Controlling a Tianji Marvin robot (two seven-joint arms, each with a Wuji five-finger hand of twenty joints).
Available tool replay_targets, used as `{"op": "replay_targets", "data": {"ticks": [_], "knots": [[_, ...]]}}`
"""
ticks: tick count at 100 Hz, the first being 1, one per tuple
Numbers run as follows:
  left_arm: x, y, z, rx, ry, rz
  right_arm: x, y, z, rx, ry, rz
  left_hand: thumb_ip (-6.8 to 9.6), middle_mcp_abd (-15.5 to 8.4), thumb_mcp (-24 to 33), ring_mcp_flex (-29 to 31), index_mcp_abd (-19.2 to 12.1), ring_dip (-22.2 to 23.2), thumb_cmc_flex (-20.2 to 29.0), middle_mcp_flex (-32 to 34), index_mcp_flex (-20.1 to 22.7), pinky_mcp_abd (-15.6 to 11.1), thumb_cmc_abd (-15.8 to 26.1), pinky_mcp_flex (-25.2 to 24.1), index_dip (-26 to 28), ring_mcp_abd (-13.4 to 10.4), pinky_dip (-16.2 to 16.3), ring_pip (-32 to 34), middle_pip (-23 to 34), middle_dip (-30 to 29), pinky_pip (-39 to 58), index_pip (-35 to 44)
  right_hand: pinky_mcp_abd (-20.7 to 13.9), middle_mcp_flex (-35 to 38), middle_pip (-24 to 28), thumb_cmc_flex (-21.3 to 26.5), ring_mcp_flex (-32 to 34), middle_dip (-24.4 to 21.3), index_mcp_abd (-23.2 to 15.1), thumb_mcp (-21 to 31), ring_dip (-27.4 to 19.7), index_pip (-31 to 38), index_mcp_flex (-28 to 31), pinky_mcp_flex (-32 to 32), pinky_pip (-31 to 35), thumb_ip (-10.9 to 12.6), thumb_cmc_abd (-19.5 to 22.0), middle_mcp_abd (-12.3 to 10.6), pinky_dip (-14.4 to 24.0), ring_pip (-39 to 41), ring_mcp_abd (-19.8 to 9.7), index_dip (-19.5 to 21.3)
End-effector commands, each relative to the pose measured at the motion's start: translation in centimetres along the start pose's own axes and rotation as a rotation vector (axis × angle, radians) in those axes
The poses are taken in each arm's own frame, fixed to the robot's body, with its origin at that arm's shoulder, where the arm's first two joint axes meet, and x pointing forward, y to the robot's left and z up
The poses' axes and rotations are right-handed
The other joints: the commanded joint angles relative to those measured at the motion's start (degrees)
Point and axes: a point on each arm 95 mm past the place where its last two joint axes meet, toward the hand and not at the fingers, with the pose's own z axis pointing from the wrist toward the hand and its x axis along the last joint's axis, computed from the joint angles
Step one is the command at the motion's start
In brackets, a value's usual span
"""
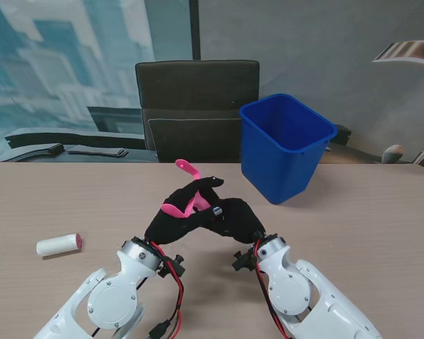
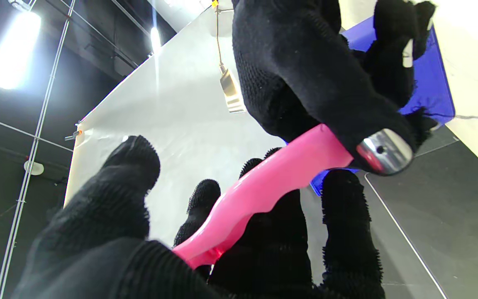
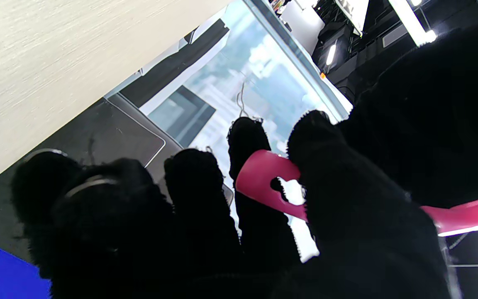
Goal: Replace a lint-roller refill
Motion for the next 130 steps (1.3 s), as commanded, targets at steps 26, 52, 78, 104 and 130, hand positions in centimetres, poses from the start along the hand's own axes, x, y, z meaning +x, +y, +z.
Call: {"op": "replay_targets", "data": {"ticks": [26,52,78,104,130], "knots": [[-1.9,-0.3,-0.4,-0.03,-0.012,0.032,-0.4,1.2,0.2,-0.033,-0.018,-0.011,-1.73,4.0,-2.6,-6.8,2.4,1.2,-9.5,-13.6,-9.7,-0.4,-1.3,-6.3,-5.6,11.3,1.2,-0.4,-10.7,-7.4,-7.6,-13.4,-25.4,1.6,1.2,3.6,1.8,1.1,0.1,8.3,0.8,5.8,3.6,0.8,2.0,1.8,9.5,-1.4,0.7,3.0,-27.1,1.1],[-2.1,-0.9,-0.3,-0.019,-0.013,0.056,-0.5,1.5,0.2,-0.046,-0.03,-0.021,-1.75,6.1,-7.2,-10.4,1.6,-1.3,-8.8,-18.7,-12.5,-0.6,-0.1,-8.6,-7.0,10.5,1.2,-5.7,-14.7,-10.3,-12.4,-17.1,-25.5,1.6,1.1,3.6,1.8,1.3,0.0,8.4,0.7,5.8,3.6,0.9,2.1,1.8,9.4,-1.4,0.5,3.1,-27.2,0.9],[-2.3,-1.1,-0.6,-0.029,-0.002,0.074,-0.7,2.0,0.4,-0.085,-0.036,-0.054,-1.93,8.4,-8.5,-8.4,0.8,-1.1,-9.0,-16.2,-12.8,0.0,-0.5,-7.3,-7.6,11.8,1.8,-5.0,-13.9,-10.2,-12.1,-18.6,-25.6,1.6,1.0,3.5,1.8,1.4,0.0,8.3,0.7,5.8,3.6,0.9,2.1,1.8,9.6,-1.6,0.4,3.0,-27.3,0.9],[-2.4,-1.7,-1.1,-0.009,0.009,0.102,-1.1,3.1,0.3,-0.119,-0.048,-0.104,-2.23,9.5,-9.6,-7.1,0.9,-1.2,-9.2,-14.9,-13.2,0.4,-0.3,-6.2,-8.1,12.6,2.2,-4.5,-13.8,-10.8,-11.6,-19.6,-25.8,1.4,1.1,3.5,1.8,1.5,-0.2,8.1,0.6,5.8,3.4,1.0,2.1,1.8,9.7,-1.7,0.2,2.9,-27.7,0.9],[-3.0,-3.3,-2.0,0.017,0.001,0.171,-1.5,4.5,-0.1,-0.147,-0.042,-0.157,-2.29,9.1,-10.7,-6.5,1.0,-1.1,-9.6,-14.1,-12.7,0.6,1.0,-6.0,-8.2,12.7,2.4,-3.9,-13.4,-11.0,-11.1,-19.6,-26.2,1.3,1.2,3.4,1.8,1.6,-0.7,7.8,0.6,5.8,3.3,1.0,2.1,1.8,9.9,-1.9,0.1,2.8,-27.9,1.0]]}}
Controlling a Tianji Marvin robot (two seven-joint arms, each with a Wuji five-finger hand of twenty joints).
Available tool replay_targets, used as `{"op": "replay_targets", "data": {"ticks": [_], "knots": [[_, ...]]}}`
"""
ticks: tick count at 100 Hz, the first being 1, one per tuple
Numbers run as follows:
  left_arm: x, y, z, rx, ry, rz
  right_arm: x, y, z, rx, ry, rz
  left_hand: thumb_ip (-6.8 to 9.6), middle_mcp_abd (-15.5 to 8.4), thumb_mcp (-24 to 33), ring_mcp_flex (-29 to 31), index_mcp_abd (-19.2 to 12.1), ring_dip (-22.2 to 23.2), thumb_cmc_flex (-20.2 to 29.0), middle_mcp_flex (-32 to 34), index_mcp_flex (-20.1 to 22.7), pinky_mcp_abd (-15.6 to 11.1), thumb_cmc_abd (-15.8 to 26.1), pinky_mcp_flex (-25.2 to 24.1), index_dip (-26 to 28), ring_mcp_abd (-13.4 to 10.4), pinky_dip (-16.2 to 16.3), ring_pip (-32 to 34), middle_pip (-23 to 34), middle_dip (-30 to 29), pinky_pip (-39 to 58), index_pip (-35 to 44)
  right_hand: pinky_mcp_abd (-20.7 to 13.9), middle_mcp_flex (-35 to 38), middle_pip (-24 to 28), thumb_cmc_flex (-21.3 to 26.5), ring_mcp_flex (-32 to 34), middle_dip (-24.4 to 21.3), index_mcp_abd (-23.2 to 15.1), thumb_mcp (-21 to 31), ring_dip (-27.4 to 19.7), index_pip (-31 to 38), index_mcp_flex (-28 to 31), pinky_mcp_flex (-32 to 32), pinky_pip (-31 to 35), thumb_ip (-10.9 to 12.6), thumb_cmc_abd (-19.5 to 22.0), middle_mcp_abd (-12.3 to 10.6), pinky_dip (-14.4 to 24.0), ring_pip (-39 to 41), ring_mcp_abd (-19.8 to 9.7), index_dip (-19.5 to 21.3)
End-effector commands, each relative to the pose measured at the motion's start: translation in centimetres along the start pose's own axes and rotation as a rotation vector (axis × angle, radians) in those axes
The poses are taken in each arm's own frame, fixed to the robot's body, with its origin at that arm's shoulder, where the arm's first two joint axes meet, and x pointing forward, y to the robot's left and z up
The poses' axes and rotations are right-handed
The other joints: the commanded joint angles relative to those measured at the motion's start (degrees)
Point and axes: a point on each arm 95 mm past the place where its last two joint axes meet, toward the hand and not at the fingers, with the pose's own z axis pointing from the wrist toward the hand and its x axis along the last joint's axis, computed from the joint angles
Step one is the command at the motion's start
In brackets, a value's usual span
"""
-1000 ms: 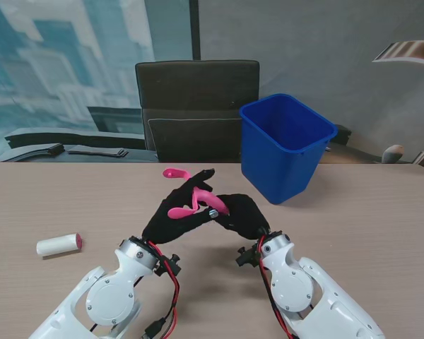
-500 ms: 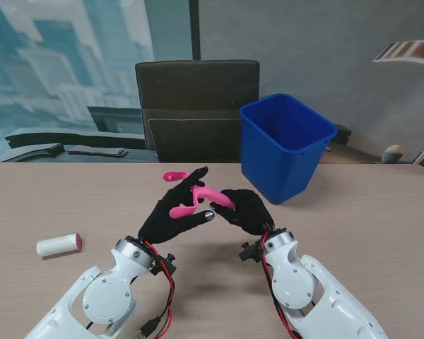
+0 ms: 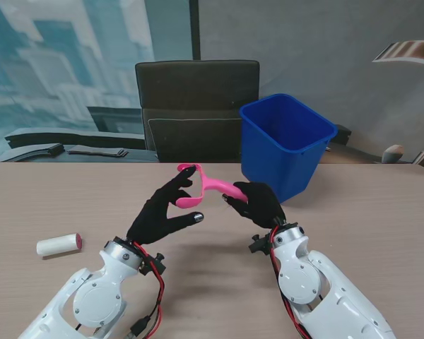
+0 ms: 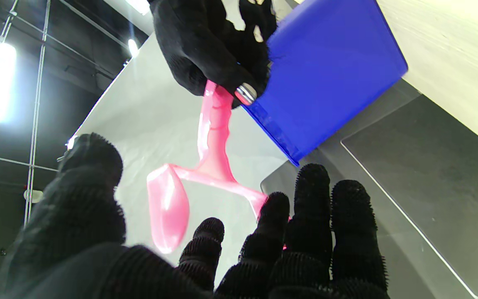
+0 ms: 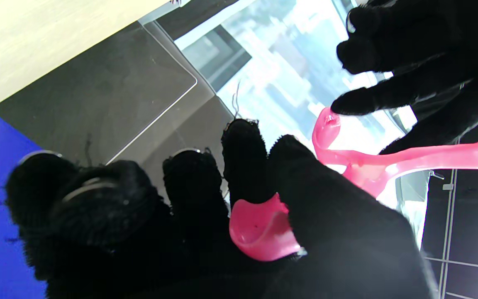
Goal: Replace a lint-roller refill
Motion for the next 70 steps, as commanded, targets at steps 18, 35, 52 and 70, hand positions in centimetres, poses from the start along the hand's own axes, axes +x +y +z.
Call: {"op": "replay_targets", "data": {"ticks": [18,35,52,70], "knots": [[-0.8,-1.6,-1.3,0.031,-0.022,0.059,-0.3,1.1,-0.4,-0.009,0.033,-0.052,-1.07,0.3,-3.1,1.2,0.6,-0.2,-3.0,0.5,-0.9,0.6,2.7,-0.2,-0.8,0.5,1.3,1.1,0.7,-1.5,0.8,-1.1,-26.3,1.1,1.2,2.1,1.8,0.9,-1.8,2.1,0.6,0.9,1.7,0.4,1.7,1.3,4.4,-1.4,0.1,2.3,-27.8,0.4],[-0.9,-2.2,-1.8,0.038,-0.056,0.055,-0.6,1.8,-0.5,-0.014,0.079,-0.119,1.25,0.9,-11.8,3.1,6.5,0.6,-2.8,6.0,7.3,2.2,9.8,0.6,2.0,3.3,2.9,2.6,2.7,-0.3,2.6,3.8,-26.4,1.0,1.3,2.1,1.8,1.0,-1.9,2.0,0.5,0.9,1.6,0.3,1.7,1.3,4.6,-1.5,0.0,2.3,-27.9,0.5],[-0.8,-2.0,-1.7,-0.001,-0.11,-0.008,-0.7,2.5,-0.6,-0.03,0.14,-0.188,1.52,1.8,-12.2,6.1,11.3,0.9,-5.4,11.2,15.1,3.9,12.5,2.5,3.4,5.3,3.7,4.2,4.0,0.2,4.9,7.0,-26.9,0.8,1.5,2.1,1.8,1.1,-2.1,1.8,0.5,0.8,1.4,0.3,1.7,1.3,4.8,-1.8,0.0,2.1,-28.3,0.6],[-0.4,-1.5,-1.6,-0.046,-0.178,-0.161,-0.9,2.8,-0.6,-0.03,0.179,-0.244,1.63,2.6,-12.3,7.9,13.2,0.8,-6.8,15.0,21.0,5.3,14.1,3.5,4.4,6.5,3.8,5.1,4.5,0.4,6.0,9.1,-27.0,0.8,1.5,2.1,1.8,1.1,-2.3,1.7,0.5,0.8,1.3,0.2,1.7,1.4,4.9,-1.9,0.0,2.1,-28.3,0.6]]}}
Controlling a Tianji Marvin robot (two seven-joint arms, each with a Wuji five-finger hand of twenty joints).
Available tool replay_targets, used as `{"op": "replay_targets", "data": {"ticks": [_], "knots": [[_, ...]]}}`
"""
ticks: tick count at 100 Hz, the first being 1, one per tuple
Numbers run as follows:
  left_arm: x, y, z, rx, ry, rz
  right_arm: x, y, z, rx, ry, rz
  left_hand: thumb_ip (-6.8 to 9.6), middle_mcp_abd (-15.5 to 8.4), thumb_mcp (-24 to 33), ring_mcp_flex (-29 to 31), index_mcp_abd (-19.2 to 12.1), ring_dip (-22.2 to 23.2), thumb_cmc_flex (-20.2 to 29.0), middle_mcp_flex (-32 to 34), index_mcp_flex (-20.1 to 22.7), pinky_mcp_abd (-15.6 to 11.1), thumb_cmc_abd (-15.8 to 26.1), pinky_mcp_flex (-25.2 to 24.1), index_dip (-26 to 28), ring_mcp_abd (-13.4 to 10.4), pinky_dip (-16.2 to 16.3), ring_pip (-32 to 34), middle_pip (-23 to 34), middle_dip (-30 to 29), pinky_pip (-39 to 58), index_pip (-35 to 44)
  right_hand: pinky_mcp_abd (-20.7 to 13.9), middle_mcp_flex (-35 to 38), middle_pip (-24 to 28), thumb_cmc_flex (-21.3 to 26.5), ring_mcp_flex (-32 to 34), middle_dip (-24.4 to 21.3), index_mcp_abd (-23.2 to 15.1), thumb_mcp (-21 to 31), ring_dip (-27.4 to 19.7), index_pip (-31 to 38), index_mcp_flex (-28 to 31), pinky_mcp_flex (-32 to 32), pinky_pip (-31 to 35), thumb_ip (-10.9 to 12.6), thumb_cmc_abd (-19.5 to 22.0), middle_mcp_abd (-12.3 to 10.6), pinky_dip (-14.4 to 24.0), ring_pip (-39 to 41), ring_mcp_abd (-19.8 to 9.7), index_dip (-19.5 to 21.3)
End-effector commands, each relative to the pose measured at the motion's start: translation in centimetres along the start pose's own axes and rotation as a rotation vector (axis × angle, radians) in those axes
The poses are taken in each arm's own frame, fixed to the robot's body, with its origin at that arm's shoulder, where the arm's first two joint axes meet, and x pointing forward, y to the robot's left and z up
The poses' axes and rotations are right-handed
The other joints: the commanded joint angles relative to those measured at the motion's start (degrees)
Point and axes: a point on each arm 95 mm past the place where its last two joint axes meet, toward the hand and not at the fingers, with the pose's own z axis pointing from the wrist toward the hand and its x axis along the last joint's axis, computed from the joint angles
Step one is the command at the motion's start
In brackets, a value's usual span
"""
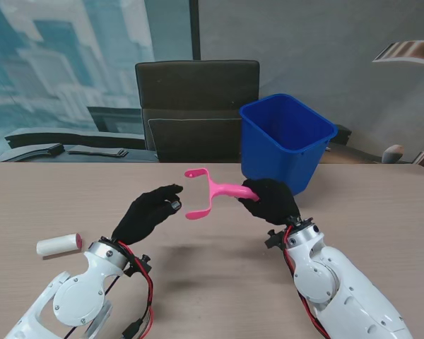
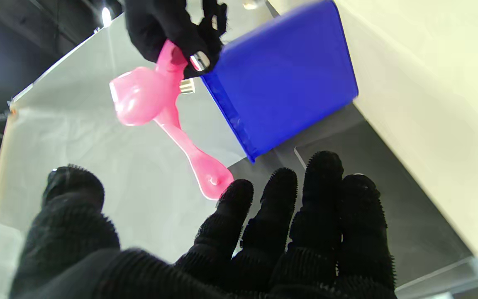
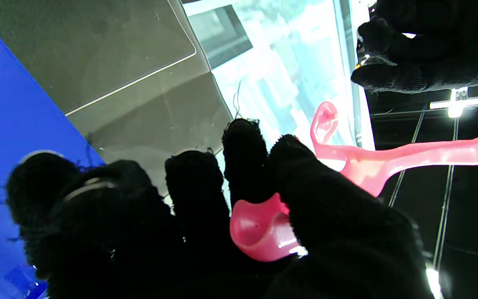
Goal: Replace a lint-roller refill
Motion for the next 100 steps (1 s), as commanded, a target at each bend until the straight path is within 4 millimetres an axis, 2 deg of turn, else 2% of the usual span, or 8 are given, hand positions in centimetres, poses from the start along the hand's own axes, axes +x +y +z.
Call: {"op": "replay_targets", "data": {"ticks": [1,21,63,80,88,100], "knots": [[0.6,0.6,-0.2,-0.043,-0.001,-0.015,0.0,0.1,0.1,0.011,0.019,-0.008,1.15,0.8,-1.2,1.7,0.4,0.6,-3.2,1.8,2.2,0.4,3.4,0.5,1.1,1.6,1.5,1.7,0.8,0.4,2.2,1.5,-26.9,0.8,1.5,2.1,1.8,0.4,-2.3,1.7,0.5,0.8,1.3,0.2,1.7,1.4,4.9,-1.2,0.0,2.1,-28.3,0.6],[0.9,1.5,-0.1,-0.145,-0.055,-0.143,0.0,-0.6,0.4,0.031,0.043,-0.016,1.19,0.9,-1.2,2.0,0.3,0.2,-3.0,3.0,3.7,1.0,2.7,0.6,1.2,2.1,1.3,1.7,0.2,0.2,2.4,1.3,-27.1,0.7,1.5,2.1,1.8,0.4,-2.7,1.6,0.5,0.8,1.1,0.2,1.6,1.3,4.9,-1.4,0.0,2.0,-28.3,0.7],[0.7,3.2,1.5,-0.254,-0.113,-0.23,0.8,-2.4,1.0,0.068,0.087,0.029,1.53,0.4,-0.5,2.9,-0.4,0.1,-0.4,4.4,5.0,1.0,0.7,1.3,2.0,1.7,0.9,2.3,0.8,0.5,3.1,1.6,-27.4,0.7,1.6,1.9,1.8,0.3,-2.8,1.5,0.5,0.9,1.1,0.1,1.5,1.3,4.9,-1.5,-0.1,1.8,-28.4,0.7],[0.7,3.4,1.7,-0.279,-0.122,-0.244,1.1,-3.0,1.1,0.079,0.094,0.052,2.69,-0.5,1.1,3.6,-1.9,0.1,4.9,6.4,6.7,1.1,-1.7,1.7,3.0,1.1,0.8,2.7,1.9,1.0,3.5,3.4,-27.4,0.7,1.6,1.9,1.8,0.3,-3.0,1.5,0.4,0.9,1.0,0.0,1.5,1.3,4.8,-1.6,-0.1,1.7,-28.4,0.7],[0.6,3.5,1.7,-0.286,-0.123,-0.247,1.2,-3.1,1.2,0.081,0.094,0.058,4.34,-1.8,2.0,4.7,-3.5,-0.1,7.8,8.8,7.8,1.0,-2.4,2.4,5.3,0.4,0.5,3.3,3.3,1.6,3.9,7.2,-27.5,0.7,1.6,1.9,1.8,0.3,-3.0,1.4,0.4,0.9,1.0,0.0,1.5,1.3,4.8,-1.6,-0.1,1.7,-28.4,0.7],[0.6,3.7,1.6,-0.273,-0.125,-0.249,1.2,-3.1,1.2,0.085,0.094,0.064,6.07,-4.0,6.4,7.9,-6.1,-0.1,15.3,13.4,9.8,0.7,-2.4,4.2,8.1,-0.8,0.2,5.6,6.0,2.4,5.9,14.9,-27.5,0.6,1.5,1.9,1.8,0.2,-3.0,1.4,0.3,0.8,1.0,-0.2,1.4,1.3,4.8,-1.7,-0.2,1.4,-28.4,0.6]]}}
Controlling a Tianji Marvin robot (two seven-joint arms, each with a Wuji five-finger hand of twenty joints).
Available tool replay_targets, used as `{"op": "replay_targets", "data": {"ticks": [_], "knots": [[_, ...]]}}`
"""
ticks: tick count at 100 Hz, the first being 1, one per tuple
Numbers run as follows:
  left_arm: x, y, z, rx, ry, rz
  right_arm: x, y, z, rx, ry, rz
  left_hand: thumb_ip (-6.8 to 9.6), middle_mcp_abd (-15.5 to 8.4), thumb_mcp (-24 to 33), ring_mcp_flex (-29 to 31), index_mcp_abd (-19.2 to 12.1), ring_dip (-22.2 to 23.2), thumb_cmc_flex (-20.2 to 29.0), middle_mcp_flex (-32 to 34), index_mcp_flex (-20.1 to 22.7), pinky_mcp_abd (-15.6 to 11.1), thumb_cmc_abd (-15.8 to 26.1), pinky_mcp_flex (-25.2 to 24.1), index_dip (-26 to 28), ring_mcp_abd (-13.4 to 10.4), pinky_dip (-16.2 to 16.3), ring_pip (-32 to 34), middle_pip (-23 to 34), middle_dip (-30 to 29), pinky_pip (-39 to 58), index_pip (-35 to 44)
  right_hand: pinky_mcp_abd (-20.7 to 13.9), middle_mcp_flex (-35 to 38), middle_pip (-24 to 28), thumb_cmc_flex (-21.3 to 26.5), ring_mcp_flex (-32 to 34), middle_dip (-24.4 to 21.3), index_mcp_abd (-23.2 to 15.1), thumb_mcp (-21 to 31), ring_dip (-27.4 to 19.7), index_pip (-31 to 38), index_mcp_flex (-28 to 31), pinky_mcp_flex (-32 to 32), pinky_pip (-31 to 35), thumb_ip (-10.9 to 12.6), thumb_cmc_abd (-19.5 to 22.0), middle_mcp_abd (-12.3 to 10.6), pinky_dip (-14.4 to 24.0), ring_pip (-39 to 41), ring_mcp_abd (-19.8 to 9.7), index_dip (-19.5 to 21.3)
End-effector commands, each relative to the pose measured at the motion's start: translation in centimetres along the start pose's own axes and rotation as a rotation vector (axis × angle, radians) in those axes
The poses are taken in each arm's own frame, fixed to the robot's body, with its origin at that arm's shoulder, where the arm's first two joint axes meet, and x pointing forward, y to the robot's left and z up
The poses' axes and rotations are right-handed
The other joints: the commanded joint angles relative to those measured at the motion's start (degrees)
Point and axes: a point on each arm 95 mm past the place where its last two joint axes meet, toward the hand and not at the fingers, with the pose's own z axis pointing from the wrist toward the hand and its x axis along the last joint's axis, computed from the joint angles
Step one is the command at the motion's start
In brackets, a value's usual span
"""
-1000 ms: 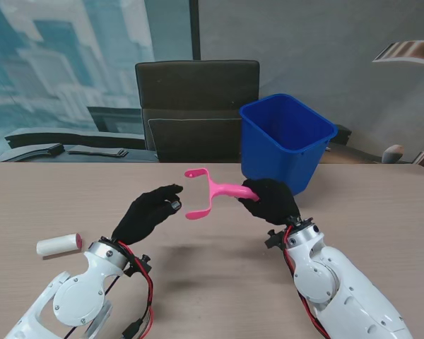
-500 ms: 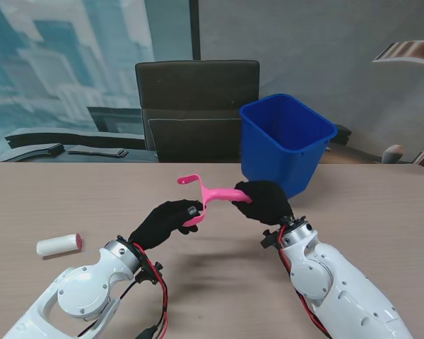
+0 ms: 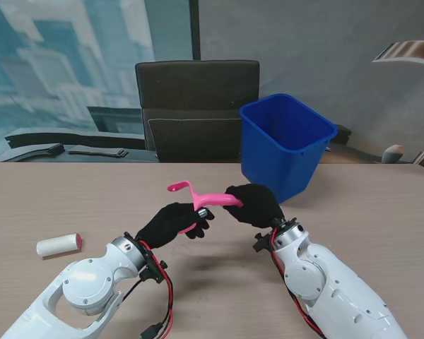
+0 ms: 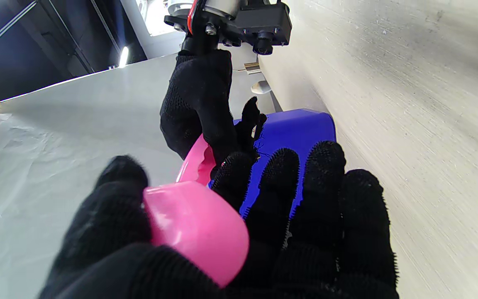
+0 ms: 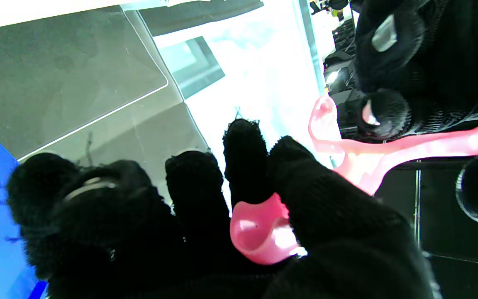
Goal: Replace a lint-roller refill
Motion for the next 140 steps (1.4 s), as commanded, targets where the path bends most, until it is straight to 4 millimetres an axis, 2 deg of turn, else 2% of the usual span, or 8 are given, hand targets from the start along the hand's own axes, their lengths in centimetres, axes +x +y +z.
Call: {"op": "replay_targets", "data": {"ticks": [1,5,13,25,46,65,120,140], "knots": [[-0.1,0.4,-0.1,-0.003,-0.004,-0.009,0.5,-0.3,0.2,0.01,0.013,0.012,1.94,-2.6,2.7,2.8,-2.5,-0.1,4.1,3.1,1.7,-0.5,-1.8,0.8,1.3,-1.2,0.1,3.1,1.8,2.2,2.8,4.5,-27.5,0.6,1.5,1.8,1.8,0.2,-2.9,1.4,0.3,0.8,1.1,-0.2,1.4,1.3,4.3,-1.6,-0.1,1.4,-28.4,0.5],[-0.1,0.5,-0.1,0.009,-0.005,-0.011,0.5,-0.3,0.2,0.012,0.013,0.013,2.36,-3.3,5.5,3.8,-3.2,-0.1,6.4,4.1,1.8,-0.7,-2.4,1.3,1.5,-1.5,0.0,3.9,2.6,2.3,3.6,6.8,-27.5,0.6,1.5,1.8,1.8,0.2,-2.9,1.4,0.3,0.8,1.1,-0.2,1.4,1.3,4.3,-1.6,-0.1,1.3,-28.3,0.5],[0.0,0.4,-0.1,0.033,-0.004,-0.015,0.5,-0.3,0.1,0.019,0.014,0.016,-1.8,-4.5,15.9,5.6,-5.1,-0.4,11.2,6.1,1.4,-1.4,-7.5,2.5,-1.7,-2.2,-0.7,5.8,4.3,2.3,5.6,13.8,-27.6,0.4,0.8,1.9,1.7,-0.3,-3.0,1.1,-0.4,0.6,0.8,-0.6,1.0,1.2,4.2,-1.6,-0.3,-0.3,-27.8,-0.1],[0.3,0.3,-0.2,0.07,-0.002,-0.021,0.5,-0.3,0.0,0.04,0.02,0.024,-3.65,-6.0,11.1,9.2,-6.3,-0.1,22.6,9.7,1.3,-1.5,-6.2,4.7,-4.1,-3.1,-1.2,9.9,7.8,3.3,8.9,23.0,-27.8,-1.6,-4.2,2.6,0.2,-5.0,-3.9,-0.6,-3.8,-0.4,-1.0,-2.3,-1.2,1.0,4.2,-1.4,-1.3,-9.7,-24.6,-4.9],[0.1,0.0,-0.4,0.066,0.015,0.034,0.3,-0.1,-0.3,0.092,0.023,0.055,-3.76,-6.5,4.6,11.1,-4.9,0.6,28.8,10.9,0.5,-1.8,-3.0,6.2,-3.8,-4.2,-1.9,12.6,11.8,6.0,10.5,24.0,-28.6,-9.6,-14.1,-3.0,-7.4,-16.0,-6.3,1.6,-9.2,1.6,-11.2,-8.2,-7.2,-1.2,-5.2,-3.3,-4.8,-29.8,-20.8,-17.2],[-0.4,-0.3,-0.3,0.057,0.029,0.118,0.2,0.4,-0.9,0.165,0.019,0.105,-3.29,-6.3,2.6,11.4,-4.6,0.9,30.5,11.0,0.6,-1.8,-2.2,6.3,-4.0,-4.1,-2.1,13.1,12.2,7.1,10.8,23.3,-27.5,-20.4,-21.7,-17.6,-18.4,-22.1,-5.4,6.5,-13.3,-22.5,-11.9,-16.8,-13.6,4.1,-12.9,-4.3,-6.6,-43.7,-19.3,-4.8],[-1.2,0.1,0.5,0.037,0.123,0.317,2.1,-0.8,-0.3,0.175,0.01,0.225,-3.32,-6.6,2.6,11.8,-5.0,1.2,30.5,11.4,0.9,-1.8,-2.5,6.7,-4.0,-4.0,-2.2,13.8,12.5,7.8,11.4,23.1,-25.1,-30.2,-27.8,-35.2,-30.7,-25.5,-5.5,-5.1,-17.7,-28.0,-18.5,-27.0,-21.5,3.4,-3.2,-4.4,-8.4,-51.6,-17.9,-7.5],[-1.4,0.3,0.6,0.021,0.136,0.337,2.6,-1.1,-0.1,0.135,-0.013,0.23,-3.26,-6.8,2.4,12.0,-5.1,1.2,30.5,11.6,1.0,-1.9,-2.5,6.9,-4.1,-4.1,-2.3,13.7,12.4,7.8,11.4,23.1,-24.6,-30.8,-27.5,-34.5,-32.4,-25.6,-4.2,-8.1,-18.2,-27.9,-18.6,-30.6,-22.9,4.4,2.1,-3.8,-9.3,-51.7,-17.5,-7.6]]}}
